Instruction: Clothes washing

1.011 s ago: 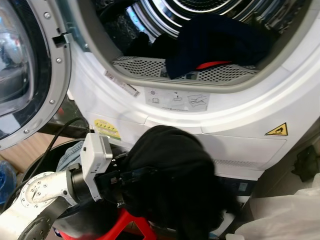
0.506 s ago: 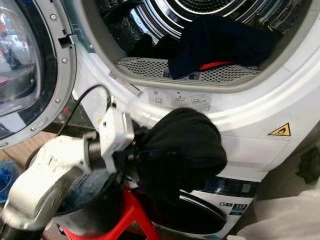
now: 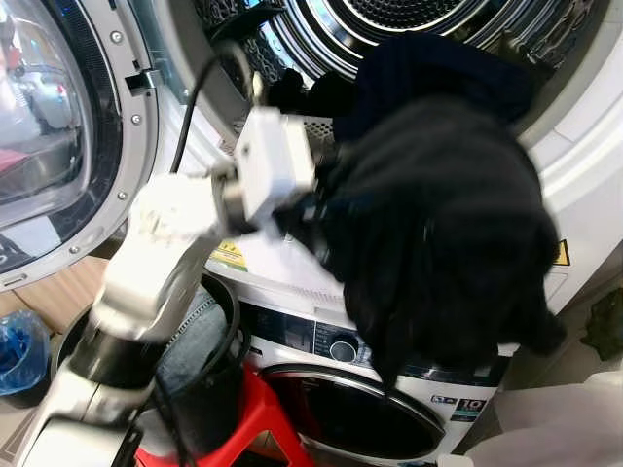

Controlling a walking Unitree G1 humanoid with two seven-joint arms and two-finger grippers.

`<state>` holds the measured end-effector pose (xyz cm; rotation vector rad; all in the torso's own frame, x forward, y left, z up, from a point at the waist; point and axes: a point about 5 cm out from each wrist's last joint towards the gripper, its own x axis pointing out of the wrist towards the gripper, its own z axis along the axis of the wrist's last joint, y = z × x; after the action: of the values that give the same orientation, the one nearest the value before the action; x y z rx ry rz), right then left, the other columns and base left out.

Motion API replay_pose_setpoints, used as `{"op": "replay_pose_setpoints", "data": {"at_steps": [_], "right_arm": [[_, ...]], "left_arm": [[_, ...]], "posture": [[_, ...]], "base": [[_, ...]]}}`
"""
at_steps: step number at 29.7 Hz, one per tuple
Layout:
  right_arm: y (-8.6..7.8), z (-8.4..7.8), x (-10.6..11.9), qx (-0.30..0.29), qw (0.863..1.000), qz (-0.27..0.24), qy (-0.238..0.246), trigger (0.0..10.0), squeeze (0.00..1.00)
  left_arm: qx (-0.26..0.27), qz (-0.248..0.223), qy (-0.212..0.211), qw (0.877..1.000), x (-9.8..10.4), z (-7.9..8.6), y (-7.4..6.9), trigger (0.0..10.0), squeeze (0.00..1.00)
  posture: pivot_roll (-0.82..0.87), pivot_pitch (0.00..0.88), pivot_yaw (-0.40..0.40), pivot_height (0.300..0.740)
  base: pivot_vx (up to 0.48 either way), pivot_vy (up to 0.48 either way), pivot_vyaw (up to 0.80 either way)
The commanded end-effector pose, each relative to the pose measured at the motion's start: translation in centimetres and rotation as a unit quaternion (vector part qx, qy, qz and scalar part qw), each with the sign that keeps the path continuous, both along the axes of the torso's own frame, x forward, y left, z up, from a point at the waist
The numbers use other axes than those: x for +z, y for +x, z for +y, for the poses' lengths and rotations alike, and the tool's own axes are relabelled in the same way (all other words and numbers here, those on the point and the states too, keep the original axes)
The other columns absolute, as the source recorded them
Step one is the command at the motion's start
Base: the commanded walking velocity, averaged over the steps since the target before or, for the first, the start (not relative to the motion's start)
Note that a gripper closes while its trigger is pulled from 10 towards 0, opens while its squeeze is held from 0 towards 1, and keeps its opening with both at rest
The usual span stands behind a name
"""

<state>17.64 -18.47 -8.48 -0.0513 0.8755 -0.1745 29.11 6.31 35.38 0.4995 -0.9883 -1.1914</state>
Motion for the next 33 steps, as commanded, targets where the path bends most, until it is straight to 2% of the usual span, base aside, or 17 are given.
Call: {"op": "replay_pose_setpoints", "data": {"at_steps": [1,5,6,7,8,12,17,19,20,22,23,26,27,29,30,31,33], "right_arm": [[-0.3,0.3,-0.2,-0.005,1.0,0.006,0.005,10.0,0.0],[-0.4,0.2,-0.2,-0.008,1.0,0.007,0.004,10.0,0.0],[-0.4,0.1,-0.2,-0.011,1.0,0.008,0.004,10.0,0.0],[-0.4,0.1,-0.2,-0.011,1.0,0.008,0.004,10.0,0.0],[-0.5,0.1,-0.2,-0.012,1.0,0.008,0.004,10.0,0.0],[-0.6,0.1,-0.3,-0.014,1.0,0.009,0.004,10.0,0.0],[-0.8,0.0,-0.4,-0.022,1.0,0.01,0.004,10.0,0.0],[-0.9,0.0,-0.4,-0.023,1.0,0.01,0.004,10.0,0.0],[-0.9,0.0,-0.4,-0.023,1.0,0.011,0.005,10.0,0.0],[-0.9,0.1,-0.4,-0.023,1.0,0.011,0.005,10.0,0.0],[-1.0,0.0,-0.5,-0.027,1.0,0.011,0.006,10.0,0.0],[-1.1,0.1,-0.5,-0.033,0.999,0.01,0.007,10.0,0.0],[-1.1,0.1,-0.5,-0.033,0.999,0.01,0.007,10.0,0.0],[-1.2,0.1,-0.5,-0.034,0.999,0.01,0.008,10.0,0.0],[-1.4,0.0,-0.6,-0.035,0.999,0.013,0.007,10.0,0.0],[-1.4,0.0,-0.6,-0.035,0.999,0.013,0.007,10.0,0.0],[-1.8,-0.2,-0.7,-0.038,0.999,0.015,0.005,10.0,0.0]], "left_arm": [[0.014,-0.041,-0.007,0.999,0.8,-0.1,0.3,0.0,0.0],[0.037,-0.089,-0.055,0.994,3.9,-0.1,1.4,0.0,0.0],[0.064,-0.113,-0.097,0.987,6.1,0.2,1.8,0.0,0.0],[0.064,-0.113,-0.097,0.987,6.1,0.2,1.8,0.0,0.0],[0.087,-0.13,-0.12,0.98,7.6,0.5,2.2,0.0,0.0],[0.14,-0.159,-0.166,0.963,10.3,1.5,2.9,0.0,0.0],[0.253,-0.181,-0.213,0.926,13.0,3.3,4.2,0.0,0.0],[0.291,-0.162,-0.243,0.911,13.5,4.3,4.9,0.0,0.0],[0.314,-0.144,-0.252,0.904,13.5,5.0,5.5,0.0,0.0],[0.33,-0.13,-0.247,0.902,13.3,5.3,6.0,0.0,0.0],[0.333,-0.097,-0.251,0.904,12.6,5.8,6.7,0.0,0.0],[0.38,-0.065,-0.222,0.896,10.6,6.5,8.3,0.0,0.0],[0.376,-0.04,-0.218,0.9,10.0,6.6,8.7,0.0,0.0],[0.391,-0.004,-0.203,0.898,8.3,6.9,9.6,0.0,0.0],[0.39,0.06,-0.189,0.899,6.1,7.0,10.6,0.0,0.0],[0.39,0.06,-0.189,0.899,6.1,7.0,10.6,0.0,0.0],[0.363,0.121,-0.151,0.912,3.8,6.3,11.3,0.0,0.0]], "posture": [[-0.02,0.0,0.107,0.74],[-0.03,0.0,0.113,0.74],[-0.04,0.0,0.115,0.74],[-0.04,0.0,0.115,0.74],[-0.04,0.0,0.118,0.74],[-0.05,0.0,0.124,0.74],[-0.05,0.0,0.129,0.74],[-0.05,0.0,0.129,0.74],[-0.05,0.0,0.131,0.74],[-0.05,0.0,0.132,0.74],[-0.06,0.0,0.137,0.74],[-0.07,0.0,0.139,0.74],[-0.07,0.0,0.14,0.74],[-0.07,0.0,0.141,0.74],[-0.08,0.0,0.144,0.74],[-0.08,0.0,0.144,0.74],[-0.08,0.001,0.144,0.74]], "base": [[0.0,0.0,0.0],[0.0,0.0,0.0],[0.0,0.0,0.0],[0.0,0.0,0.0],[0.0,0.0,0.0],[0.0,0.0,0.0],[0.0,0.0,0.0],[0.0,0.0,0.0],[0.0,0.0,0.0],[0.0,0.0,0.0],[0.0,0.0,0.0],[0.0,0.0,0.0],[0.0,0.0,0.0],[0.0,0.0,0.0],[0.0,0.0,0.0],[0.0,0.0,0.0],[0.0,0.0,0.0]]}}
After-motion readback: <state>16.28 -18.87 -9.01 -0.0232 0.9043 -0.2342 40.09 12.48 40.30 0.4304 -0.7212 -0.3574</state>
